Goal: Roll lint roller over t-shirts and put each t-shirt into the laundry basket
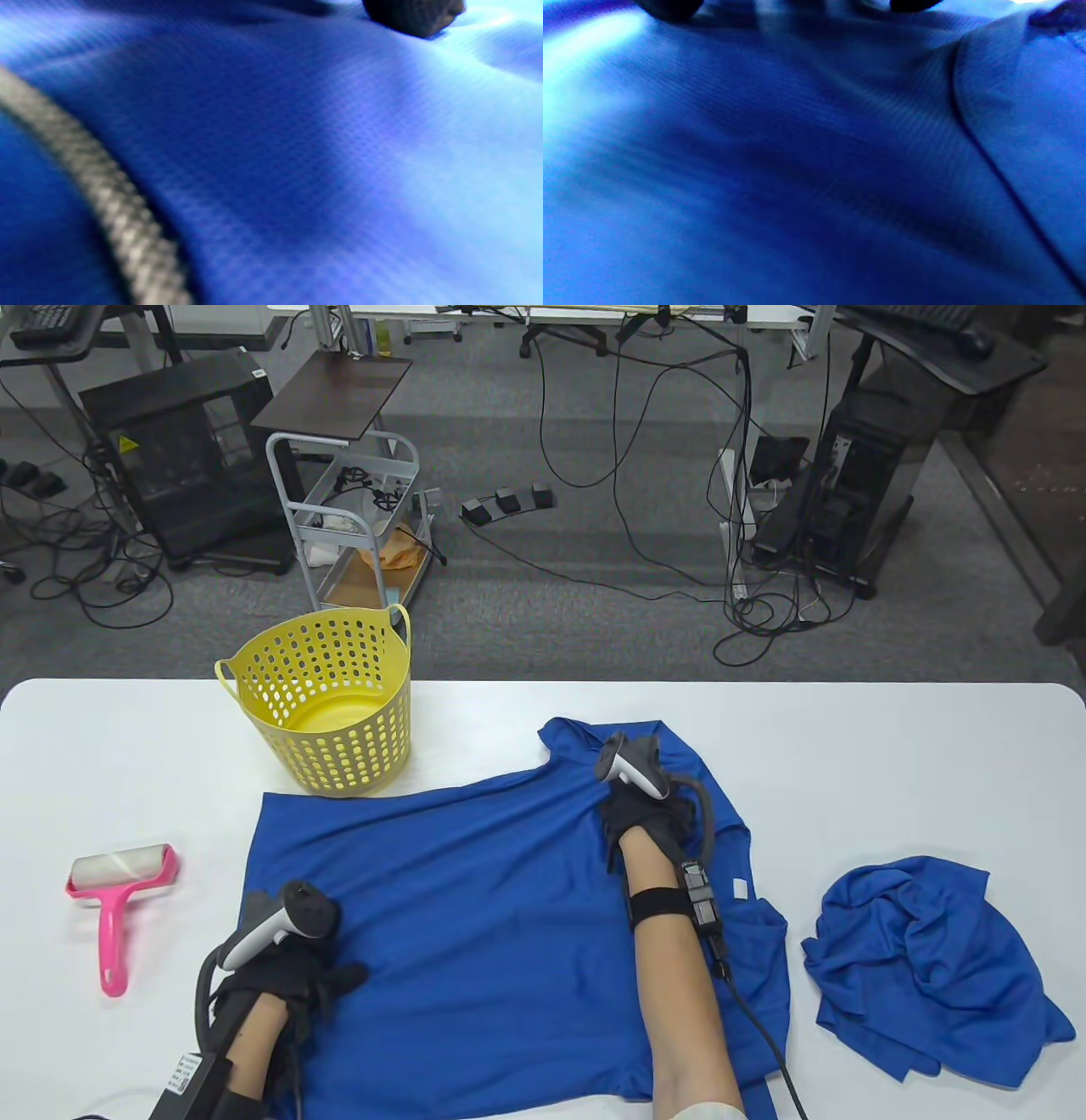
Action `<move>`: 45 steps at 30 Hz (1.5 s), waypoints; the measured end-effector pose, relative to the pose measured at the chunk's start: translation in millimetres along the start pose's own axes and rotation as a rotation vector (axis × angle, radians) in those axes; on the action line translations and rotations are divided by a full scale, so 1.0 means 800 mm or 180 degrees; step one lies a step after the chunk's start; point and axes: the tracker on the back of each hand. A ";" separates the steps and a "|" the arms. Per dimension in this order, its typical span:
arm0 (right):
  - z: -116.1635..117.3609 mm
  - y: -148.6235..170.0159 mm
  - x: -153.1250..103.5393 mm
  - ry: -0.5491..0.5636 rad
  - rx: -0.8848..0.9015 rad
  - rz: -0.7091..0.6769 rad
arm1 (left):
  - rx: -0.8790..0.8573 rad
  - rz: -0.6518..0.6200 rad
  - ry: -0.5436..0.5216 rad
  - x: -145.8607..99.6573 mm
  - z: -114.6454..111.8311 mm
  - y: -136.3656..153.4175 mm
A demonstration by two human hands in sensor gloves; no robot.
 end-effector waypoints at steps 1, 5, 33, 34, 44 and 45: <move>-0.005 0.000 0.000 0.0030 -0.0038 0.0011 | -0.0004 -0.0004 0.0006 0.000 0.000 0.000; -0.026 0.002 -0.009 0.0345 -0.0321 0.0178 | -0.0011 -0.0019 0.0001 0.000 0.000 0.001; -0.079 0.070 0.002 0.1588 0.1918 -0.0108 | -0.0028 -0.0060 0.0042 0.002 -0.001 0.004; -0.079 0.070 0.007 0.1389 0.2083 -0.0518 | -0.0029 -0.0063 0.0045 0.002 -0.001 0.004; -0.058 0.100 -0.034 0.1521 0.0953 -0.0516 | -0.0028 -0.0054 0.0053 0.002 -0.001 0.004; -0.055 0.106 -0.047 0.1475 0.0741 -0.0557 | -0.0027 -0.0052 0.0057 0.003 -0.001 0.004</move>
Point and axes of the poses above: the tracker on the back of each hand, its own y axis roughly to the little-finger side, its own x axis roughly from the wrist to the fingertips, z = x × y, and after that the axes turned 10 degrees about -x, right-handed
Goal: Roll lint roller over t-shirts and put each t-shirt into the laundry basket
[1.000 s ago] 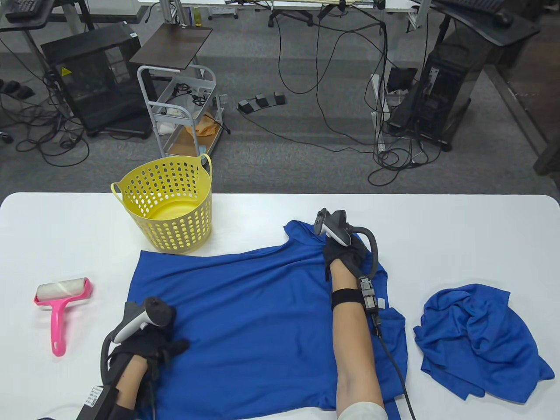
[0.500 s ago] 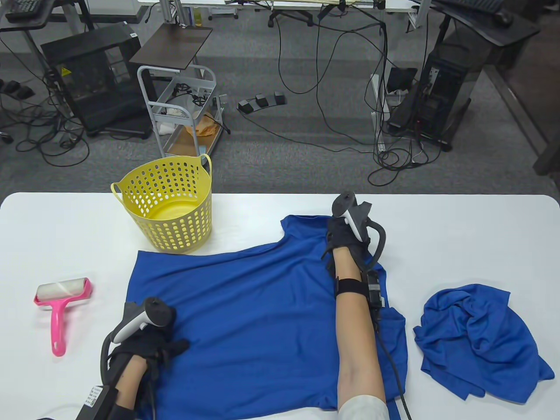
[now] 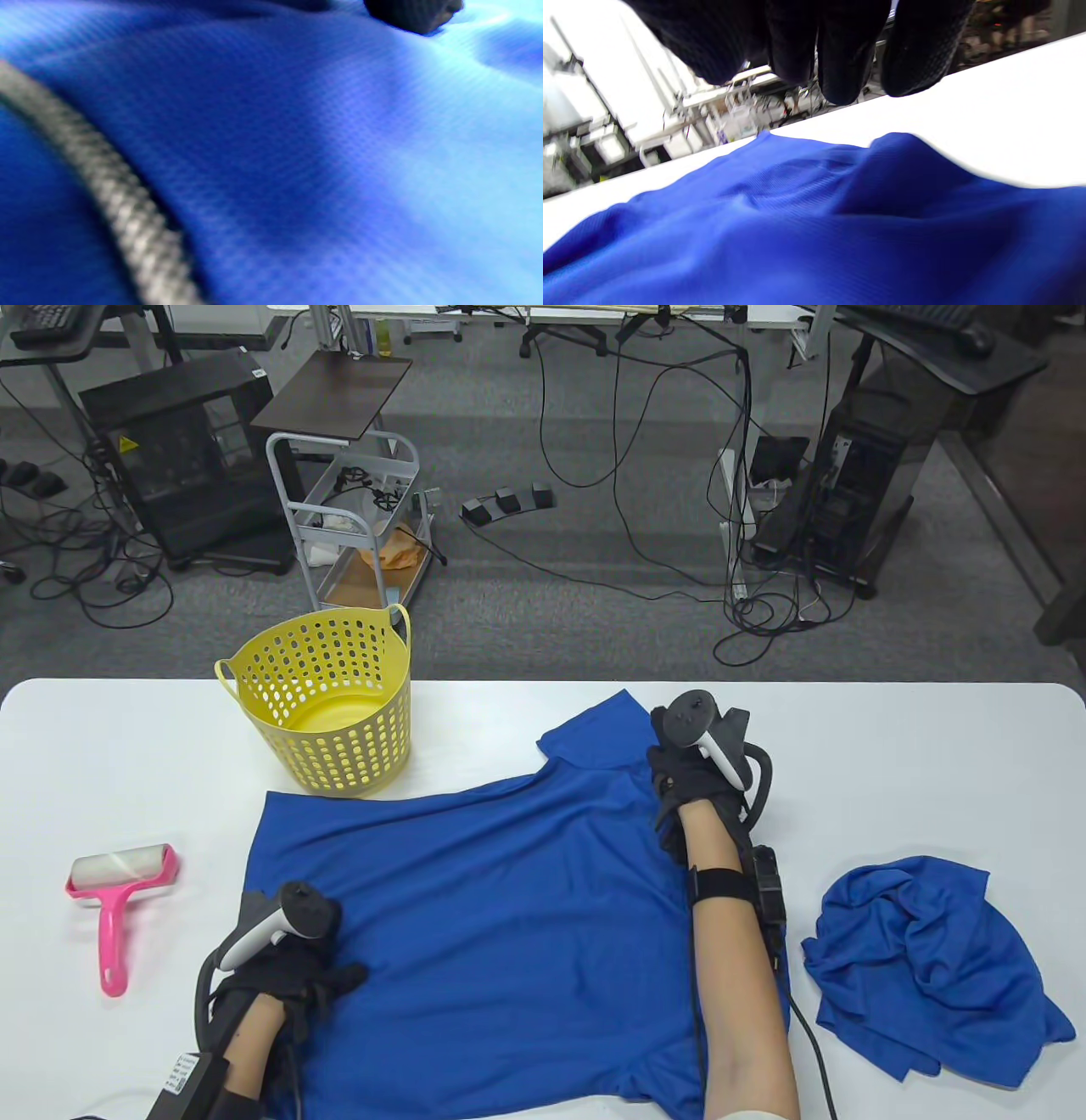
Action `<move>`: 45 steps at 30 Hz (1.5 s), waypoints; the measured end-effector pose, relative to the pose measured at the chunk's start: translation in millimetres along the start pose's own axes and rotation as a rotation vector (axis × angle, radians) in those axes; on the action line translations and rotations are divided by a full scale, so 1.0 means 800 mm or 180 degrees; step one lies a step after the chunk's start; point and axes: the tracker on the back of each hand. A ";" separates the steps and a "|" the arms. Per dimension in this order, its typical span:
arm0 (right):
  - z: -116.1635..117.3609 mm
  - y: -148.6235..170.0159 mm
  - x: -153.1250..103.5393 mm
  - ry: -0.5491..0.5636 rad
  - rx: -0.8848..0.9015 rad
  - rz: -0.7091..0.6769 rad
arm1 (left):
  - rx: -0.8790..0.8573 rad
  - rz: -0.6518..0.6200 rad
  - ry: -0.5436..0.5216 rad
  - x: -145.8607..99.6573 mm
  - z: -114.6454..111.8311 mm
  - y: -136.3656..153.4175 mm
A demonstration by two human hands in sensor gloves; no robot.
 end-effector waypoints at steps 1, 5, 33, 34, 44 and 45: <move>-0.002 0.002 -0.015 -0.0059 -0.0172 -0.0076 | 0.0000 0.0000 -0.0001 0.000 0.000 0.000; 0.014 0.002 -0.088 -0.0617 -0.0562 -0.0349 | -0.0002 0.0001 -0.0017 0.000 0.000 0.000; 0.105 0.042 -0.181 -0.1188 -0.0943 -0.0259 | 0.0012 0.0100 -0.0076 0.000 0.001 0.001; 0.107 0.042 -0.191 -0.1212 -0.0966 -0.0318 | 0.0010 0.0096 -0.0074 0.000 0.001 0.000; 0.127 0.051 -0.238 -0.1667 -0.1182 -0.0386 | 0.0046 0.0100 -0.0080 0.007 0.009 -0.002; 0.128 0.052 -0.239 -0.1651 -0.1206 -0.0374 | 0.0039 0.0107 -0.0085 0.008 0.012 -0.002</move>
Point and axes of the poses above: the tracker on the back of each hand, its own y axis roughly to the little-finger side, its own x axis roughly from the wrist to the fingertips, z = x × y, and after that the axes turned 10 degrees about -x, right-handed
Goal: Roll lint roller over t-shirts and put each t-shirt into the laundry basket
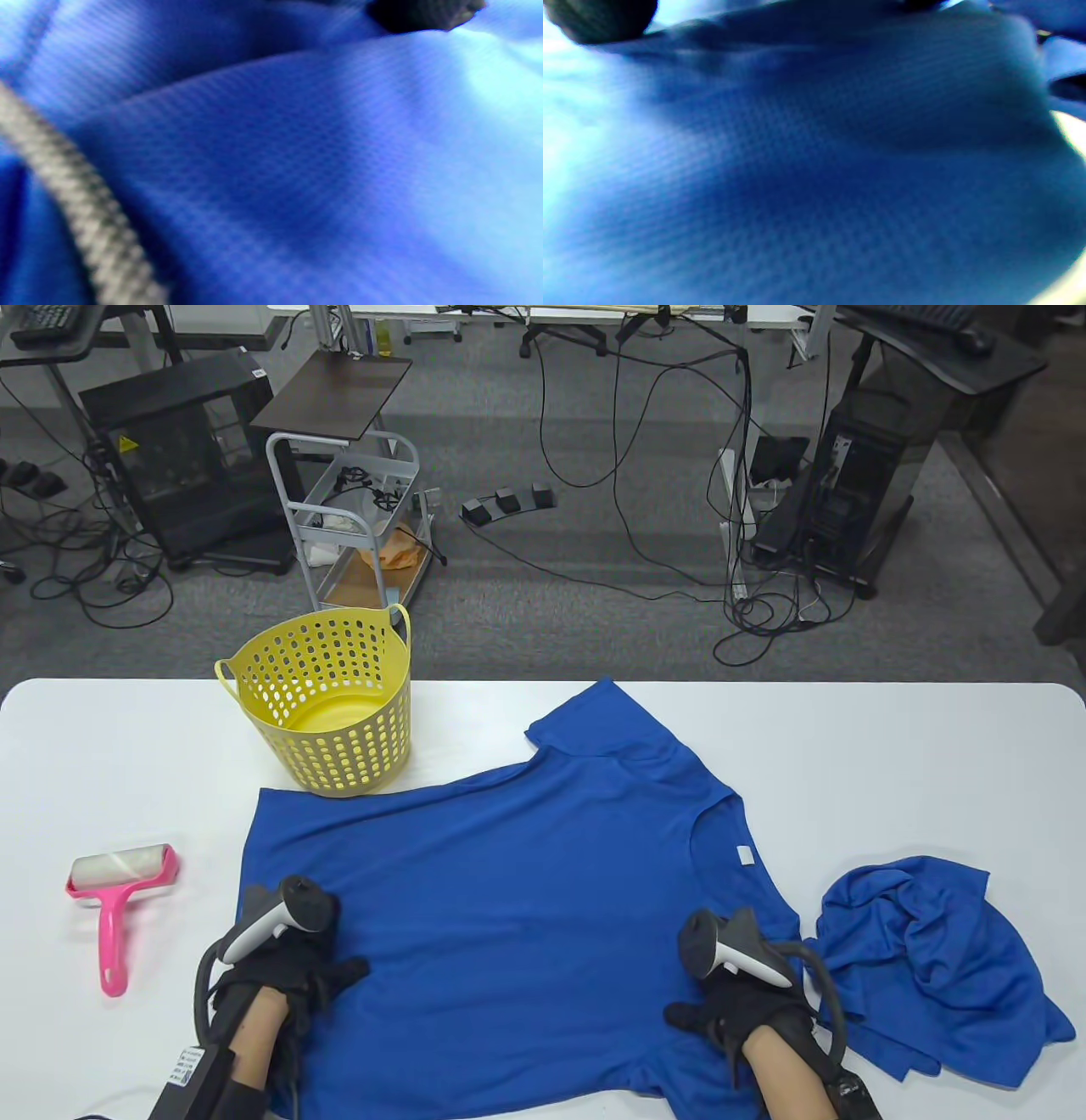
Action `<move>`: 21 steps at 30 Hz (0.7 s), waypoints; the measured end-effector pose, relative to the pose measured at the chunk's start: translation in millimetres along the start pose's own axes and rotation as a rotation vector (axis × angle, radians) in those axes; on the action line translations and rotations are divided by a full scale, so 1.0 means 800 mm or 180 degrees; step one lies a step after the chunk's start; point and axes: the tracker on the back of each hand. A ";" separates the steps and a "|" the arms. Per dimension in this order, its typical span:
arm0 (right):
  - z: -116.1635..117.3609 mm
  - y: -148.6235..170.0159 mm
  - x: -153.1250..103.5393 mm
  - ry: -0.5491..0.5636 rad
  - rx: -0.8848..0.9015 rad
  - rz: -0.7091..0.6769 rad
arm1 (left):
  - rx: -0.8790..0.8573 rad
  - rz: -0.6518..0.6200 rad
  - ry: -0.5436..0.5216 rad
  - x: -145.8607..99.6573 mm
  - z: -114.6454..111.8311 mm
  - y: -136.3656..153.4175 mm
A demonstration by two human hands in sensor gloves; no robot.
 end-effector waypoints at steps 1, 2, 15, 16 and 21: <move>0.001 -0.001 0.000 0.0007 -0.0002 0.0005 | -0.0009 0.0006 -0.0004 0.001 0.002 0.000; 0.002 -0.001 0.000 0.0014 -0.0026 0.0016 | -0.0030 0.0027 -0.0032 0.001 0.005 0.000; 0.007 -0.002 -0.001 0.0130 0.0042 0.0004 | -0.0126 0.0163 -0.1011 -0.043 0.067 0.024; 0.007 -0.002 -0.001 0.0131 0.0050 0.0004 | -0.0106 0.0271 -0.1317 -0.053 0.079 0.036; 0.008 -0.003 -0.002 0.0136 0.0065 0.0003 | -0.0368 0.1207 -0.1990 -0.068 0.111 0.105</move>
Point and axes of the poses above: the tracker on the back of each hand, its own y axis roughly to the little-finger side, its own x axis roughly from the wrist to the fingertips, z = x × y, and after that the axes turned 10 degrees about -x, right-handed
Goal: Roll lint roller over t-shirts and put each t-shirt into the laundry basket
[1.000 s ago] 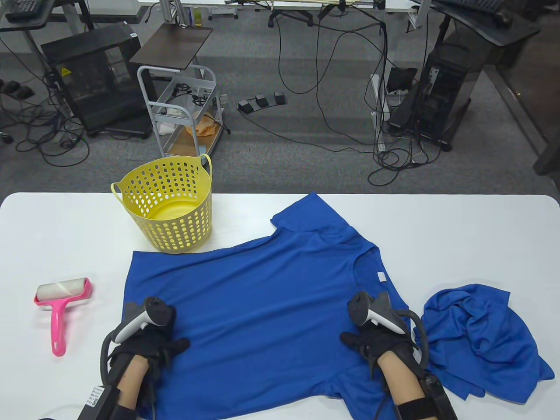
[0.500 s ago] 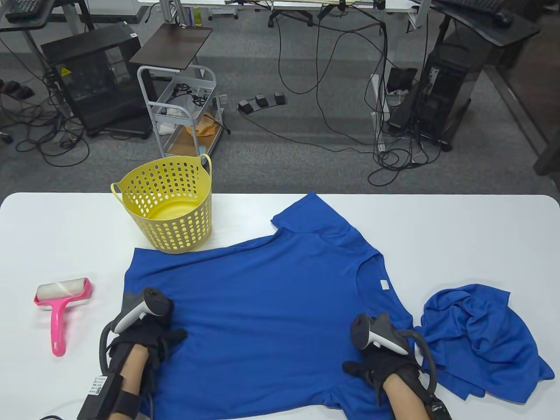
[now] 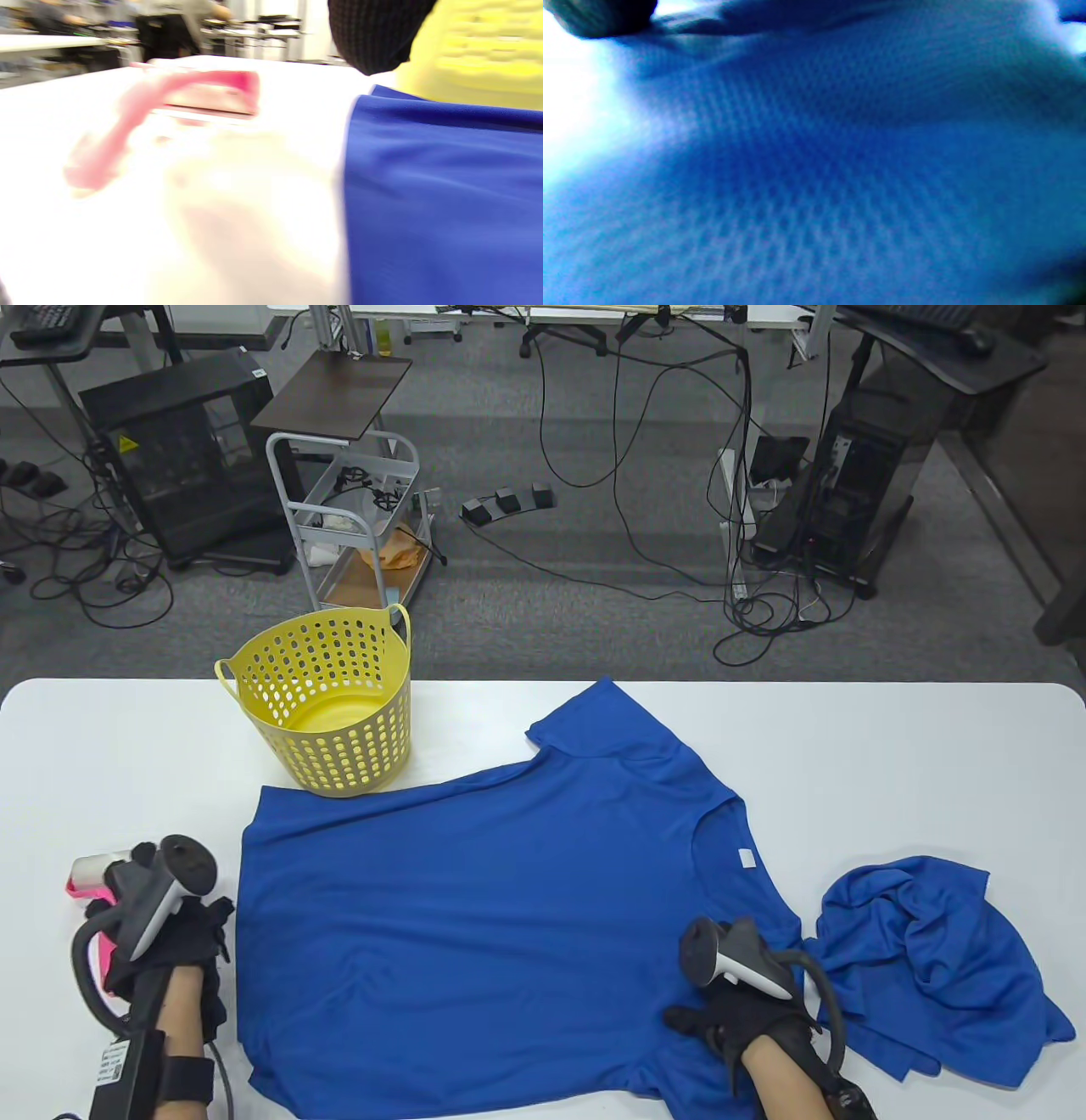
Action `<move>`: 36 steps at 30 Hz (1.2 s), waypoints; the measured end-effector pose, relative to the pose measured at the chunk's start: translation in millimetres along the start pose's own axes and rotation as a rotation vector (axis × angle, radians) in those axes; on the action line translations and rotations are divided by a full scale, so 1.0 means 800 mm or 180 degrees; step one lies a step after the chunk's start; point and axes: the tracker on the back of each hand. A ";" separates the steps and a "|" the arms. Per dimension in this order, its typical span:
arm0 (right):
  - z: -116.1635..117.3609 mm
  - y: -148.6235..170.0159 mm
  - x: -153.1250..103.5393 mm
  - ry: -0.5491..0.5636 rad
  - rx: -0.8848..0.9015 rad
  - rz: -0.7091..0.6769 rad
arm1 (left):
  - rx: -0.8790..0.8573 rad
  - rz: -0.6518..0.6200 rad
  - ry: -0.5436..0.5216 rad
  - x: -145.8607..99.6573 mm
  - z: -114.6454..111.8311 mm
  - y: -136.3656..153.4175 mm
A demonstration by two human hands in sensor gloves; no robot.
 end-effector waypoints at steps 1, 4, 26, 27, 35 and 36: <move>0.000 0.000 0.000 -0.0001 0.0003 -0.0002 | -0.0075 0.0169 0.0027 0.006 -0.001 0.012; 0.000 0.000 0.000 -0.0001 0.0008 -0.0003 | -0.0274 0.0437 0.0335 0.024 -0.014 0.040; 0.003 0.000 -0.001 0.0002 0.0078 -0.0016 | -0.0895 -0.1270 -0.0238 -0.067 -0.003 -0.033; 0.003 0.000 -0.001 0.0002 0.0076 -0.0017 | -0.0854 -0.1332 -0.0206 -0.075 -0.002 -0.039; 0.004 0.001 -0.001 0.0003 0.0088 -0.0028 | -0.0296 -0.1477 0.0420 -0.165 -0.012 -0.082; 0.003 0.001 -0.001 0.0004 0.0077 -0.0026 | -0.0205 -0.1445 0.0486 -0.176 -0.015 -0.086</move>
Point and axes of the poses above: the tracker on the back of each hand, its own y axis roughly to the little-finger side, its own x axis roughly from the wrist to the fingertips, z = x × y, and after that the axes turned 10 degrees about -x, right-handed
